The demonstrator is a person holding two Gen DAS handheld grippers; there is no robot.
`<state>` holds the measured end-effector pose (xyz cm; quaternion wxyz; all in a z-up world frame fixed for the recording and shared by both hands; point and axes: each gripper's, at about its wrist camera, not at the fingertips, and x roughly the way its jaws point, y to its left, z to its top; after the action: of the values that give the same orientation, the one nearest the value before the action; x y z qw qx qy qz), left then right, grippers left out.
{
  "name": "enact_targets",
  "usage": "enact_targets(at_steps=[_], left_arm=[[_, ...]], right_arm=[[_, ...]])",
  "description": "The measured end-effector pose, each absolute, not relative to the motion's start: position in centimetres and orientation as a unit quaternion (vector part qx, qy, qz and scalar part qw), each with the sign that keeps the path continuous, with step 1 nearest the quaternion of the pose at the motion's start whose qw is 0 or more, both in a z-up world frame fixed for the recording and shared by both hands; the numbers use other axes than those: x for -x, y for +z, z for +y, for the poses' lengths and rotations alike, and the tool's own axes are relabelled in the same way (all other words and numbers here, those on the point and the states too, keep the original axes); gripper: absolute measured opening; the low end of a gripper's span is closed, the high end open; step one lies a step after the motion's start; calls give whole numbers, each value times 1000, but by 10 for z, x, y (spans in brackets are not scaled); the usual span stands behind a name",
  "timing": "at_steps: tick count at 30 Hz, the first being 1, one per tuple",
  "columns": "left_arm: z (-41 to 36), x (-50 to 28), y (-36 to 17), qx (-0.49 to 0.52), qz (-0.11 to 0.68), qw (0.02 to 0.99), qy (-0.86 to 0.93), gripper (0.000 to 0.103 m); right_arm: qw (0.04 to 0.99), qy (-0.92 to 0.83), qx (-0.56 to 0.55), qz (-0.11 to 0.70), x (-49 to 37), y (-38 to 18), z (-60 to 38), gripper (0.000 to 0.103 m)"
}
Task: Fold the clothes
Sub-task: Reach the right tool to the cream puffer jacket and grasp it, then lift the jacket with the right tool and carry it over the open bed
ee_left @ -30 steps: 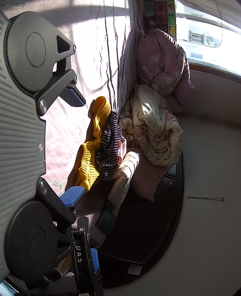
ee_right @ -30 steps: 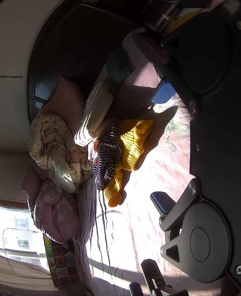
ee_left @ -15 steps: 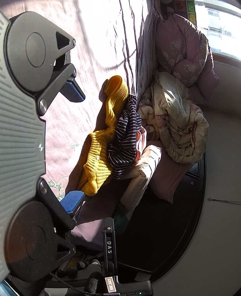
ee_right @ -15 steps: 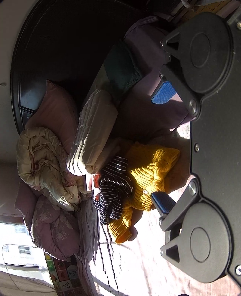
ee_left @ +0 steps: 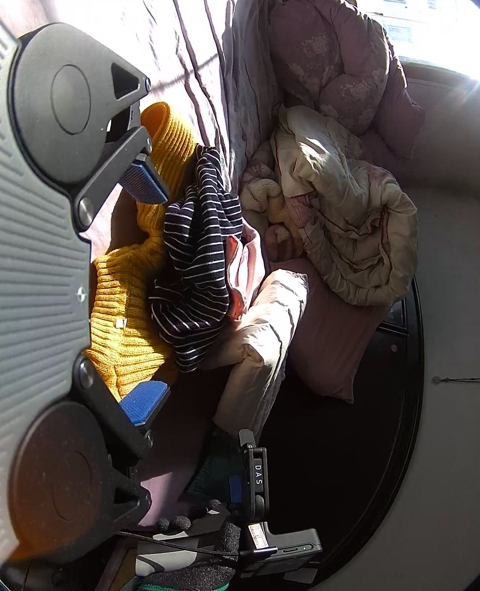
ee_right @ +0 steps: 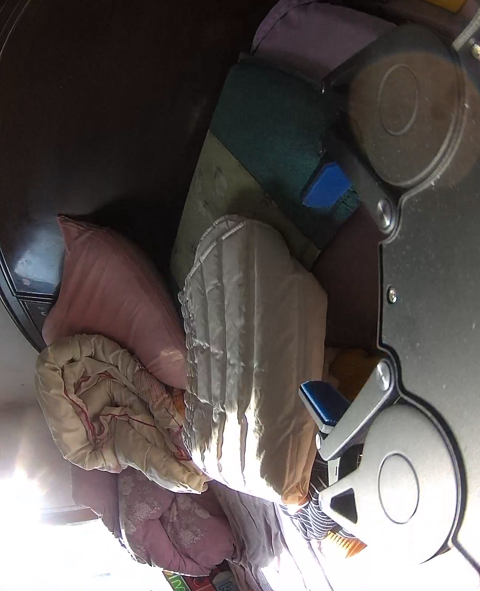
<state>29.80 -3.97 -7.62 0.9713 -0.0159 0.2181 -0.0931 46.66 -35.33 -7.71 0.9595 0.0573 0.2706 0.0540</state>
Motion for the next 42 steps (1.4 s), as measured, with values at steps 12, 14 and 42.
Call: enact_targets(at_steps=[12, 14, 42], left_arm=[[-57, -348, -107, -42, 242, 964, -103, 98], [-55, -347, -112, -37, 247, 963, -98, 98], [7, -185, -41, 33, 227, 970, -76, 67]], right_arm=[[952, 92, -13, 293, -547, -77, -381, 103], [950, 96, -4, 298, -557, -80, -382, 103], [918, 332, 28, 215, -397, 49, -302, 7]])
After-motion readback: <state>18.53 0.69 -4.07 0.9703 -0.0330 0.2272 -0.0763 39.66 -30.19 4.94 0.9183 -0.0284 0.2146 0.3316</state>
